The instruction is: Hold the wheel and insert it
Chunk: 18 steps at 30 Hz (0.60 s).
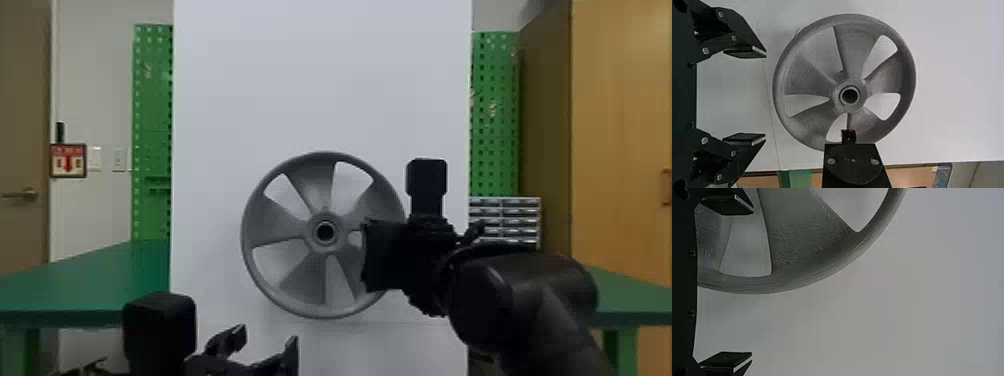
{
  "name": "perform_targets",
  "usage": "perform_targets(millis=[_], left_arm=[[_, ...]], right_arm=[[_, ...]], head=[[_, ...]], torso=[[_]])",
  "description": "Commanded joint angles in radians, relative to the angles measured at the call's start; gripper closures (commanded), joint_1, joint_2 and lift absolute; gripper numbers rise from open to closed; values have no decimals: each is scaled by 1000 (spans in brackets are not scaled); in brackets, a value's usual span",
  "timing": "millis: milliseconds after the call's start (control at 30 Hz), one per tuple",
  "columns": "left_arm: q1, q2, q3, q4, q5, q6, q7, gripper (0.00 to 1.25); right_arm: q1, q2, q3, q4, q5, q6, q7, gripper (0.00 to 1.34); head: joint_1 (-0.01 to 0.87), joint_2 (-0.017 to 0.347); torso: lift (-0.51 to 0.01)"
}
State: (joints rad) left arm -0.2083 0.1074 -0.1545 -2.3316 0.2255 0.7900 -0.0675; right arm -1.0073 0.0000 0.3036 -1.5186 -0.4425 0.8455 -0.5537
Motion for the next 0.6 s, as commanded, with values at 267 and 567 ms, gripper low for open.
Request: perform_targets(millis=[267, 567], left_arm=[[6, 0, 7, 0, 5, 0, 0, 495], [7, 2, 10, 0, 11, -2, -2, 495]], right_arm=[[75, 1, 9, -155, -27, 43, 0, -2], [200, 1, 31, -333, -27, 79, 0, -2]], head=[[0, 37], [0, 37]], torso=[[-486], [-486]])
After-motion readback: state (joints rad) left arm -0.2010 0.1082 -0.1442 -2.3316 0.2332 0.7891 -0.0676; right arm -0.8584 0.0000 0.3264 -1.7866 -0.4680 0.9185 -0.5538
